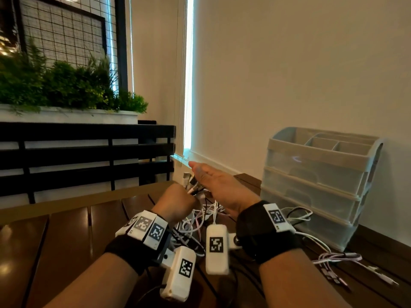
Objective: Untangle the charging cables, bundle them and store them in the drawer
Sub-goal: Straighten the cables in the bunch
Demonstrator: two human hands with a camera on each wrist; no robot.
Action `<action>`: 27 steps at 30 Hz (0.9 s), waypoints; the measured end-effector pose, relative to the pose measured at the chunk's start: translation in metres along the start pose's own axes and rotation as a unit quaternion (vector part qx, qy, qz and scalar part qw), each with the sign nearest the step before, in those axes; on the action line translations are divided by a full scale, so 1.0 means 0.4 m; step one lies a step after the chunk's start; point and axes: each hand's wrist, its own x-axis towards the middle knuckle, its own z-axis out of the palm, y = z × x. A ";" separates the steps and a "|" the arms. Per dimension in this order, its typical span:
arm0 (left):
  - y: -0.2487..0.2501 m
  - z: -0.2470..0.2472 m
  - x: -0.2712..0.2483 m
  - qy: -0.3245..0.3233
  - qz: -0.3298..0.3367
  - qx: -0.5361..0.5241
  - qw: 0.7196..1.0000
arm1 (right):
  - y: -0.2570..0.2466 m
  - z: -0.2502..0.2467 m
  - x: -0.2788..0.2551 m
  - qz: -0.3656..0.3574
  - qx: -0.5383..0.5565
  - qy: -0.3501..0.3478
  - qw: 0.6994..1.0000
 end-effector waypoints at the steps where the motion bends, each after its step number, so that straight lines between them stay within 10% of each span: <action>1: 0.004 0.002 -0.001 -0.010 0.010 0.006 1.000 | 0.004 0.010 0.003 -0.002 -0.036 -0.005 0.999; 9: 0.030 0.032 -0.033 -0.041 0.075 0.062 0.994 | 0.054 0.040 -0.020 -0.049 -0.029 0.116 0.992; 27: 0.078 0.014 -0.057 -0.069 0.032 0.145 0.986 | -0.011 -0.009 -0.086 -0.002 0.021 0.051 0.998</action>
